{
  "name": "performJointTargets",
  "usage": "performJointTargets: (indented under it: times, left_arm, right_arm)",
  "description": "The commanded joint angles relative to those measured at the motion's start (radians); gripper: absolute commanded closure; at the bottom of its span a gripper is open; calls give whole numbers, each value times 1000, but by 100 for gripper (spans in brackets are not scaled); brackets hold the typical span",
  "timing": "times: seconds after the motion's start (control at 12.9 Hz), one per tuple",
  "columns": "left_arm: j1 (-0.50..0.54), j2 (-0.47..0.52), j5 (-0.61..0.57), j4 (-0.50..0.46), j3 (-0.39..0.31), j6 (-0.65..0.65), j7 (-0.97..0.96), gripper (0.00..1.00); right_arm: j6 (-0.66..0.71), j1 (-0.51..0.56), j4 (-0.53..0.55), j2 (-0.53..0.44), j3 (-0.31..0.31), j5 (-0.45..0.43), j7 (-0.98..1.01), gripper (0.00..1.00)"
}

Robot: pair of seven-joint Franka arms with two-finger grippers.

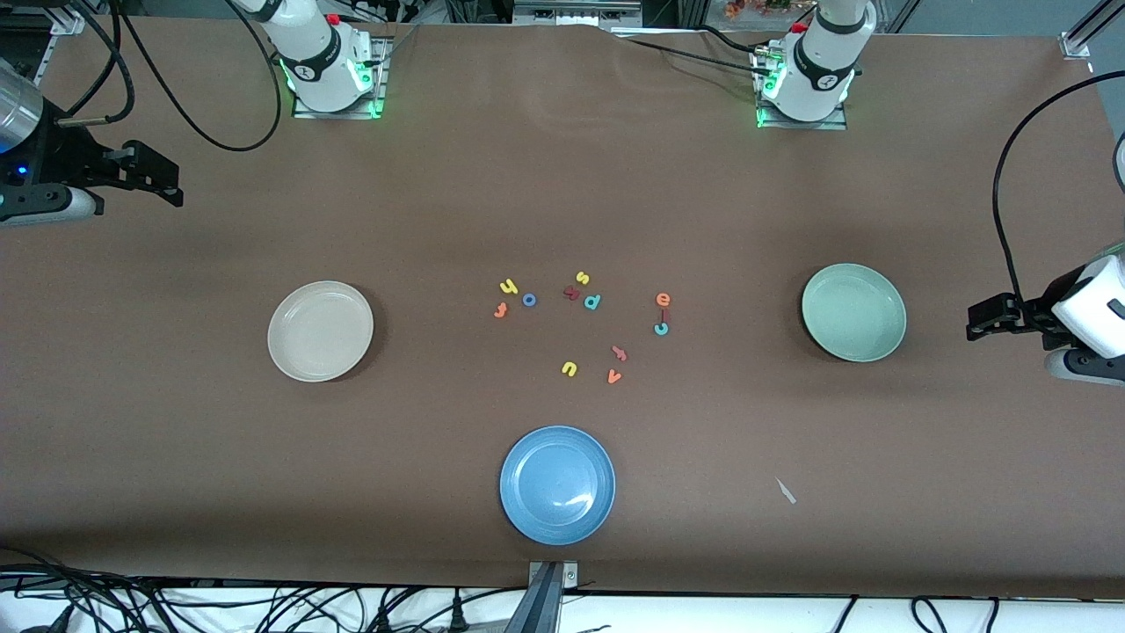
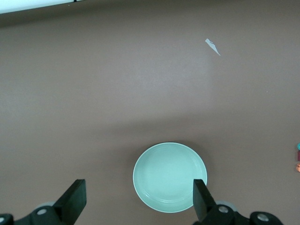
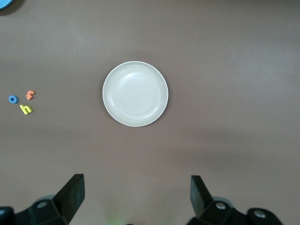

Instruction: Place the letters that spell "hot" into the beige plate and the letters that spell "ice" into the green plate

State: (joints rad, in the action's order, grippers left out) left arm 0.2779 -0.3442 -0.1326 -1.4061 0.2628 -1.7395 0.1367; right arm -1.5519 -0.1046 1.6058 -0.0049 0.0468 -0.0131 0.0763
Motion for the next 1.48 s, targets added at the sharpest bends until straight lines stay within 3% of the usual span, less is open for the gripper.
performJointTargets:
  times: [0.0,0.23,1.4]
  left_arm:
    - [-6,4,28,-7,-2,3,9,0]
    - [-31,8,28,-13,7,17,-69,0]
    - [-43,-19,36,-22,9,20,-83,0]
  right_arm:
    - [22,-4,-37,19,-2,-11,-18,0]
    - [16,-3,-37,22,-2,-13,-17,0]
    - [16,5,-34,39,4,1,3,0]
